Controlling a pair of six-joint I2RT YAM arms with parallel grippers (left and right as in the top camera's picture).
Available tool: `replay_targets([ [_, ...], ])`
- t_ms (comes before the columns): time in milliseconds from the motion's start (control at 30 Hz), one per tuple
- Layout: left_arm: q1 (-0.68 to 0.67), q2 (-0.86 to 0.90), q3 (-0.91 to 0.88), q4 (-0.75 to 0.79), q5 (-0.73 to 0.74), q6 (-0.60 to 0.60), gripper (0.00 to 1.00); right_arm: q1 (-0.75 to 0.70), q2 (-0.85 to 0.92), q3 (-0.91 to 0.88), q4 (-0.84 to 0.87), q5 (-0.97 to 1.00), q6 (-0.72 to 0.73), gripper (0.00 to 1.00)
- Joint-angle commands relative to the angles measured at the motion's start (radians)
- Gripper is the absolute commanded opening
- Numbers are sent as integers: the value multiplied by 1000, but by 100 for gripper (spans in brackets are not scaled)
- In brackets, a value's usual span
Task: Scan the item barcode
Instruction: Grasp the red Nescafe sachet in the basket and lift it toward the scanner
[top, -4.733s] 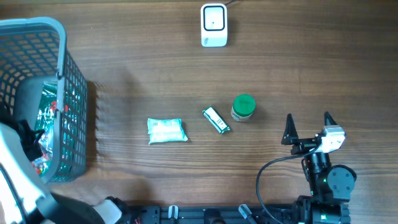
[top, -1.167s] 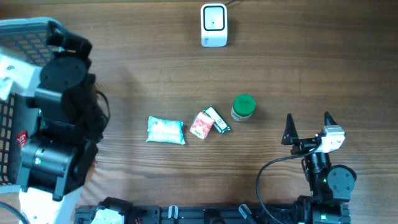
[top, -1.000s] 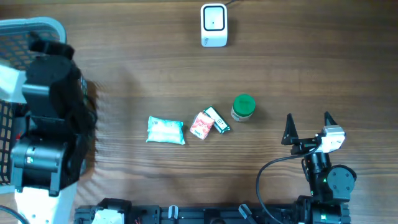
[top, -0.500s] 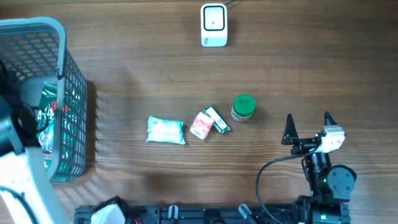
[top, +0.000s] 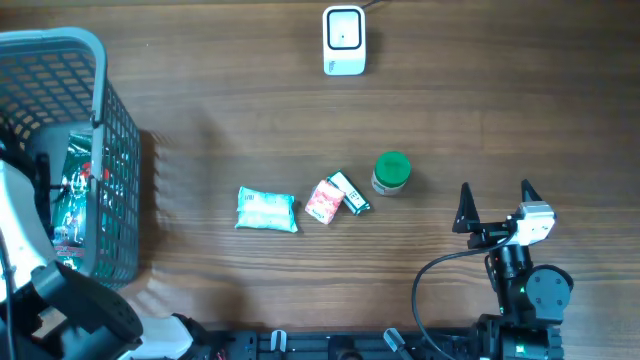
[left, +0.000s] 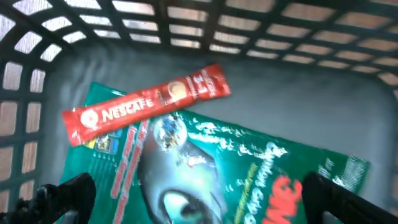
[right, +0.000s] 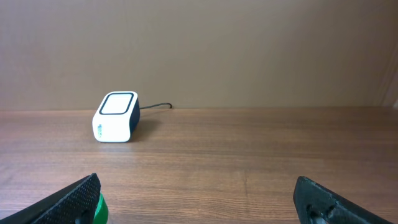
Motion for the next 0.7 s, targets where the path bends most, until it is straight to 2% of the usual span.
replay_targets([
  [0,48,8,-98,83,-32,89,100,3,-3,-1,3,17,-8,100],
  [100,70,10,-182,204,-32,240,100,3,-3,-1,3,17,-8,100],
  [167,79,10,-241,282,-32,294,100,3,-3,-1,3,17,-8,100],
  [333,93,10,-330,362,-33,298,100,3,-3,-1,3,17,-8,100],
  [533,142,30,-335,388,-33,302,100,3,-3,-1,3,18,-8,100],
  [667,155,101,-335,444,18,403,100,3,-3,-1,3,17,-8,100],
])
